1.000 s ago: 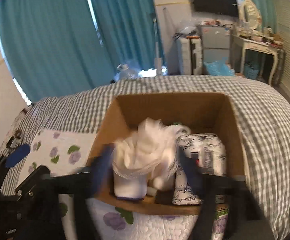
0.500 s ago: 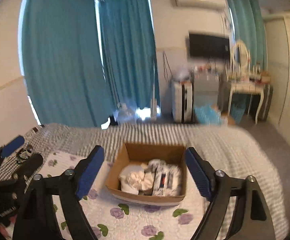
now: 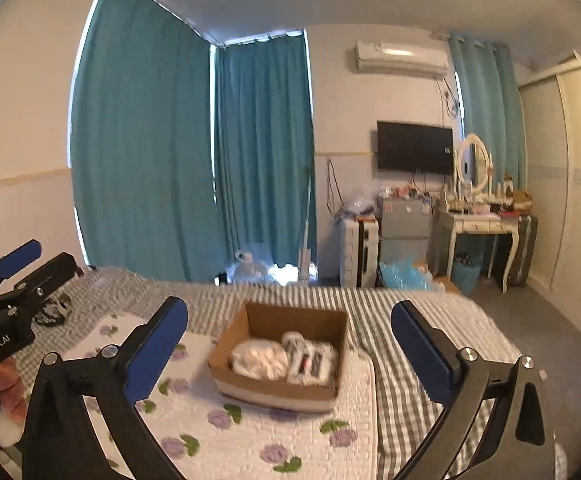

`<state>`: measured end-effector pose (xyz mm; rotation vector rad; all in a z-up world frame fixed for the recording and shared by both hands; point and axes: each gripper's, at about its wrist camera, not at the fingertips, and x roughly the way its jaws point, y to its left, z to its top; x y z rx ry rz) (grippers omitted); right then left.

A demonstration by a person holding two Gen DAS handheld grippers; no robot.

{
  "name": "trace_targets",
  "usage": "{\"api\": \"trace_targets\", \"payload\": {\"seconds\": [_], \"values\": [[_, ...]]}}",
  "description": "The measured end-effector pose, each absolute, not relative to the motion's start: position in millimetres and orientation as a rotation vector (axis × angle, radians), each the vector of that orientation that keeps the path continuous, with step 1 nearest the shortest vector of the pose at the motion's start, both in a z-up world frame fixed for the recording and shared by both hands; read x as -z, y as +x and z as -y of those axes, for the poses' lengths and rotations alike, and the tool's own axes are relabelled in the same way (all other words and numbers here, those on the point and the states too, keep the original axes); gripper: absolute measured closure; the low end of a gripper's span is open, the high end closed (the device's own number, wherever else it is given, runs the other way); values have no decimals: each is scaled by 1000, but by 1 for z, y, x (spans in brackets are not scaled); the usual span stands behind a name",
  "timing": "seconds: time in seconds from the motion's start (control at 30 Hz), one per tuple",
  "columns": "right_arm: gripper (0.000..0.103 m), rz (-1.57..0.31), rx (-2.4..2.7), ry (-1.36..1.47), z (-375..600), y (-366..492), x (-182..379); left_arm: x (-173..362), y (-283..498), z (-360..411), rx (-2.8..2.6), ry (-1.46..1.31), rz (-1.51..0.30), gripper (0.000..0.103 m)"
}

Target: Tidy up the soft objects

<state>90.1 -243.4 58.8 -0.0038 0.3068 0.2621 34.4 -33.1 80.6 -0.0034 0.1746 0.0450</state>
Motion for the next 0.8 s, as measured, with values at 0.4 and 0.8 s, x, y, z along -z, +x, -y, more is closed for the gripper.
{"api": "trace_targets", "payload": {"seconds": [0.4, 0.8], "values": [[1, -420, -250, 73, 279, 130, 26, -1, 80, 56, -12, 15, -387, 15], [1, -423, -260, 69, 273, 126, 28, 4, 77, 69, 4, 45, -408, 15]]}}
